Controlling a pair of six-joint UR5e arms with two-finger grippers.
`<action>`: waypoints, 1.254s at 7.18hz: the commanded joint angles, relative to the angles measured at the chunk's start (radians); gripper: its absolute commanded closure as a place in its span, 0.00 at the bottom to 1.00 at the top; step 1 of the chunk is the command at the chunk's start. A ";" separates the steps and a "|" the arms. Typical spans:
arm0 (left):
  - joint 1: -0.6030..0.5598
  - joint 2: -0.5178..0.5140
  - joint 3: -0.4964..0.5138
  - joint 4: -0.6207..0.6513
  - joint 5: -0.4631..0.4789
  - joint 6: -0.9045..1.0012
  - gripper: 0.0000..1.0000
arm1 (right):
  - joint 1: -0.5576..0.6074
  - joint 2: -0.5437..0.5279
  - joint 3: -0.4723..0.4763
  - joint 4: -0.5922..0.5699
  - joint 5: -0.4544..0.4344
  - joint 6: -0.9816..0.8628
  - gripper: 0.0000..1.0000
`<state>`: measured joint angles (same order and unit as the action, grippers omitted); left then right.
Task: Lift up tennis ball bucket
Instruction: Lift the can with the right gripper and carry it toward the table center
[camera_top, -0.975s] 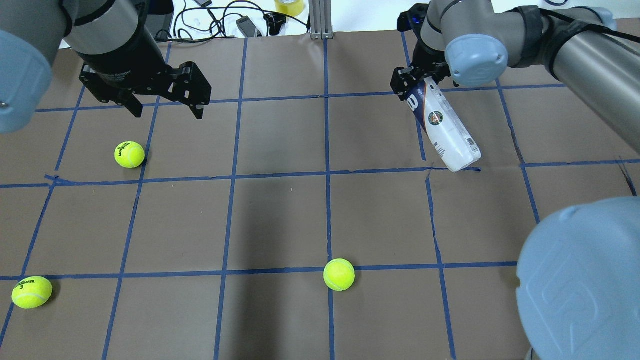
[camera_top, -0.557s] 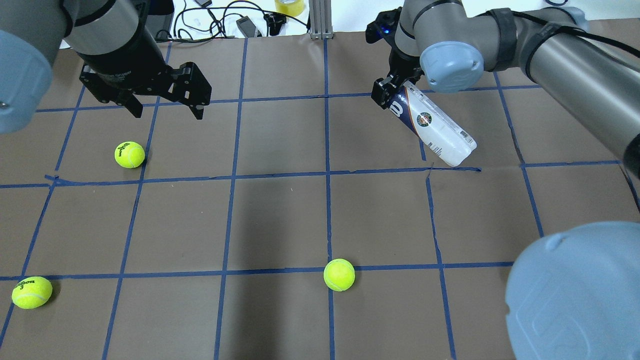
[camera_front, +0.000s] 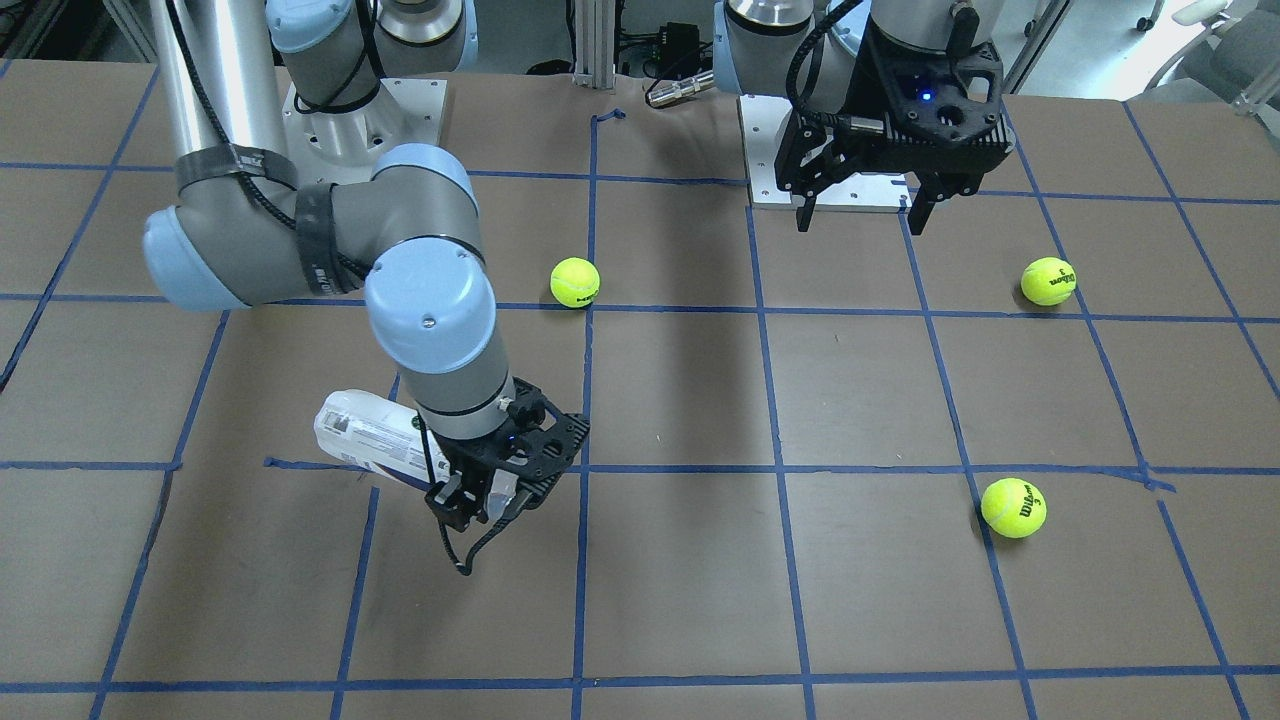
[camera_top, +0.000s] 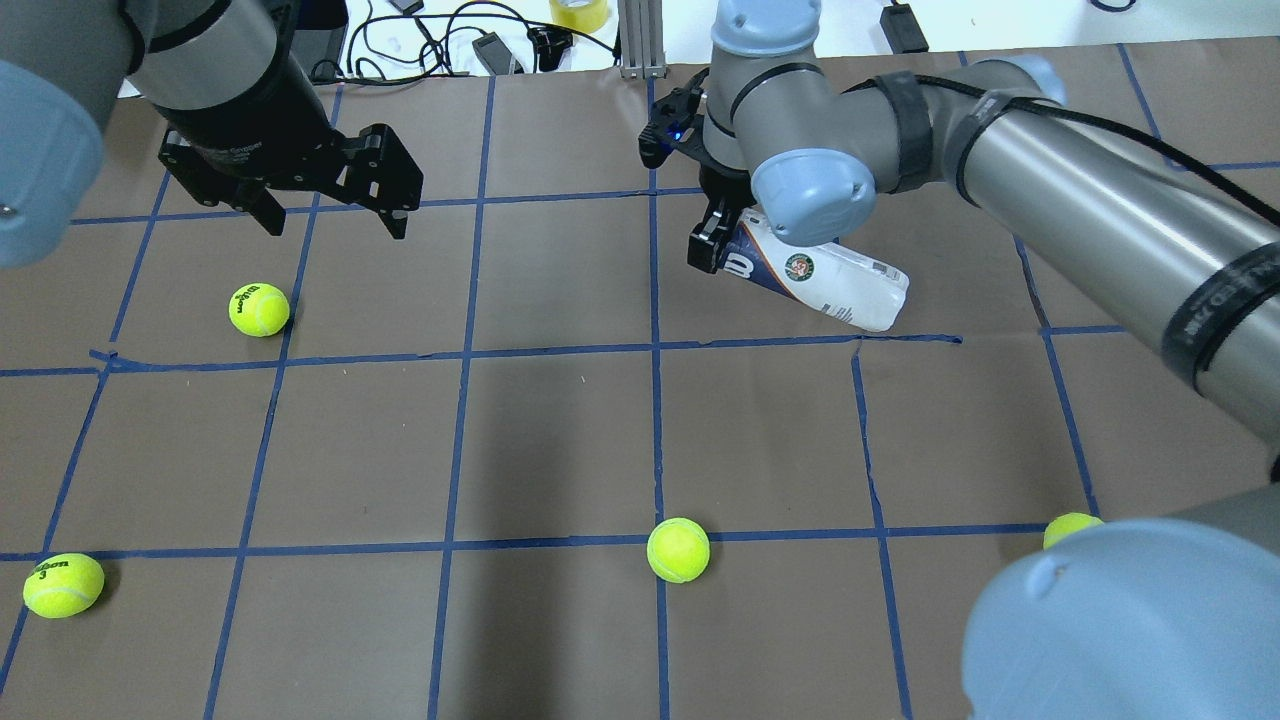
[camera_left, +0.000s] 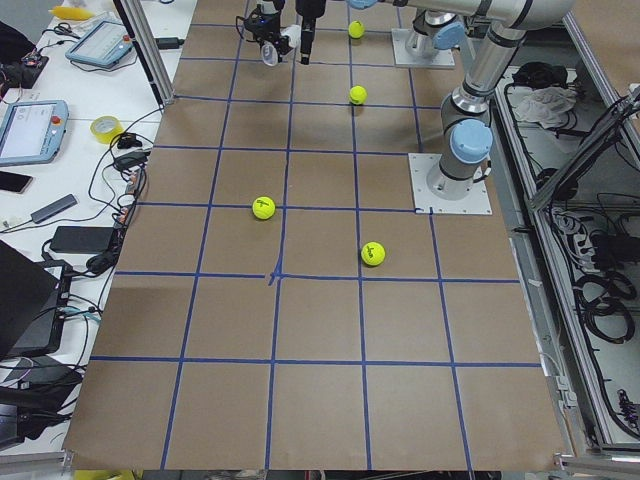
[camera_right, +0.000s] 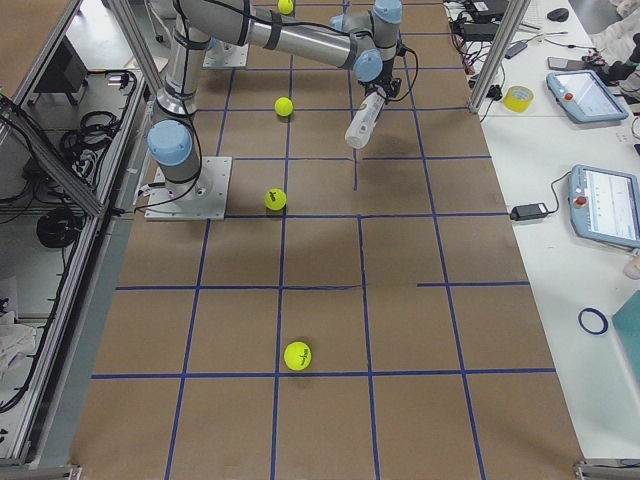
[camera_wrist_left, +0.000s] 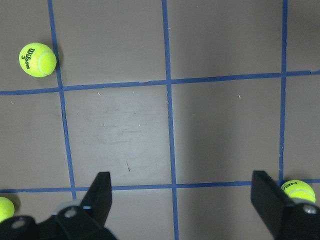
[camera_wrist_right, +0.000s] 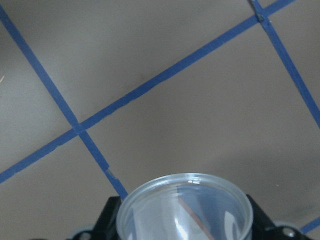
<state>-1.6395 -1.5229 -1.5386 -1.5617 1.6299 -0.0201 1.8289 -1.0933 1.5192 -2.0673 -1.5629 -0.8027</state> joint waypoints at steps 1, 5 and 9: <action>0.001 0.001 0.002 0.000 0.004 0.000 0.00 | 0.082 0.051 0.012 -0.109 -0.040 -0.114 1.00; 0.001 0.001 0.002 0.000 0.004 0.000 0.00 | 0.150 0.093 -0.004 -0.158 0.009 -0.272 1.00; 0.001 0.001 0.002 0.000 0.004 0.000 0.00 | 0.193 0.108 -0.005 -0.158 0.032 -0.276 1.00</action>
<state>-1.6383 -1.5217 -1.5377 -1.5616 1.6344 -0.0200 2.0142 -0.9917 1.5133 -2.2257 -1.5337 -1.0772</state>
